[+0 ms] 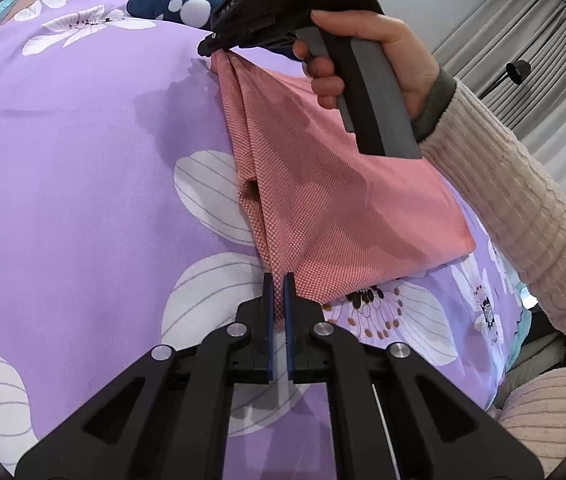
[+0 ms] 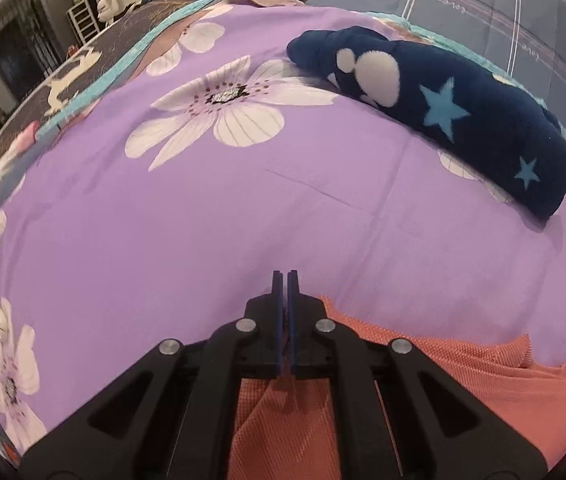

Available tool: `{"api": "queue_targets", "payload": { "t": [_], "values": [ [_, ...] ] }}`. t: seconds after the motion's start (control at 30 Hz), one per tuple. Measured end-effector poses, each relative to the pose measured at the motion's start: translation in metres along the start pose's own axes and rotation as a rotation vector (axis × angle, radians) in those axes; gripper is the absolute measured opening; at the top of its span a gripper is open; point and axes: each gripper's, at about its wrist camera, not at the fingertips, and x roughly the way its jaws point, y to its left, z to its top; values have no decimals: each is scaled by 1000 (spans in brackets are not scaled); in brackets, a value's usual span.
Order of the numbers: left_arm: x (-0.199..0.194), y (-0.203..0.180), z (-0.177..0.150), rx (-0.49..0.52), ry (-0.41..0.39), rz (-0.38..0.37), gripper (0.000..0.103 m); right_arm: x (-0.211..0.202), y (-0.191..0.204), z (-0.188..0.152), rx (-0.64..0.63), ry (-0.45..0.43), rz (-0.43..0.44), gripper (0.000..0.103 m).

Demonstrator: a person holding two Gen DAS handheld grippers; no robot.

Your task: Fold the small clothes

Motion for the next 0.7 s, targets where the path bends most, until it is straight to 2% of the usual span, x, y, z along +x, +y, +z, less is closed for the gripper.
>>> {"api": "queue_targets", "payload": {
  "t": [0.13, 0.23, 0.3, 0.43, 0.6, 0.67, 0.7],
  "values": [
    [2, -3, -4, 6, -9, -5, 4, -9, 2, 0, -39, -23, 59, 4],
    [-3, 6, -3, -1, -15, -18, 6, -38, -3, -1, -30, -83, 62, 45],
    [-3, 8, -3, -4, -16, -28, 6, -50, -1, -2, -67, -82, 23, 41],
    [-2, 11, -2, -11, -15, -41, 7, -44, 3, -13, -130, 17, -56, 40],
    [-3, 10, -2, -3, -19, -26, 9, -1, 7, -16, -64, 111, -20, 43],
    [-3, 8, -2, 5, -21, -17, 9, 7, 17, -13, -120, 58, -131, 2],
    [-3, 7, -3, 11, -23, -13, 9, 7, 19, -11, -122, 49, -145, 2]
  ]
}}
